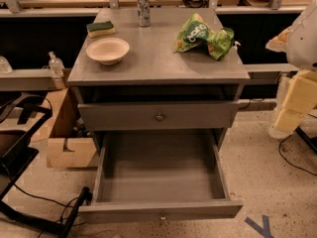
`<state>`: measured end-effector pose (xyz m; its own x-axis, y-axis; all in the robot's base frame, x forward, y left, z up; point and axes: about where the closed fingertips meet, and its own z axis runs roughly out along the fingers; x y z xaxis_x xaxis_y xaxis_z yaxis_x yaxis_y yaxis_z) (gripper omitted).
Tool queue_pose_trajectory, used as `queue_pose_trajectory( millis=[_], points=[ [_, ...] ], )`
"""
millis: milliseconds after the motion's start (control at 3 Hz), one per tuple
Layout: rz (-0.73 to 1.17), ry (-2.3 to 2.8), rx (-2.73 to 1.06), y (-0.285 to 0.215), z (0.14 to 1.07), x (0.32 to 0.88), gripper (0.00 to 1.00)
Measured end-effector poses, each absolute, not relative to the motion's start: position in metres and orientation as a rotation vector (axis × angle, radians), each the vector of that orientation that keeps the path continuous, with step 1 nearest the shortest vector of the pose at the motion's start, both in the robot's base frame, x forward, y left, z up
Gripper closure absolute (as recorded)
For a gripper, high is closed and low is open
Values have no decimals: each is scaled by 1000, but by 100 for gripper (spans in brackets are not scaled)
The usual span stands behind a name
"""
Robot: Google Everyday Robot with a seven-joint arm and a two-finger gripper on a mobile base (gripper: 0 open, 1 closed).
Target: Place green rice chip bag into middle drawer
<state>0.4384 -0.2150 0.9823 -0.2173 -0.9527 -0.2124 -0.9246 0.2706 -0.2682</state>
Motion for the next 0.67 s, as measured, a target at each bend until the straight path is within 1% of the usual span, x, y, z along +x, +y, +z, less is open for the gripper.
queue_pose_trajectory(
  millis=[333,667],
  points=[
    [-118,2208,-1702,-215,982,443,0],
    [-99,2154,-1607,-219,975,488,0]
  ],
)
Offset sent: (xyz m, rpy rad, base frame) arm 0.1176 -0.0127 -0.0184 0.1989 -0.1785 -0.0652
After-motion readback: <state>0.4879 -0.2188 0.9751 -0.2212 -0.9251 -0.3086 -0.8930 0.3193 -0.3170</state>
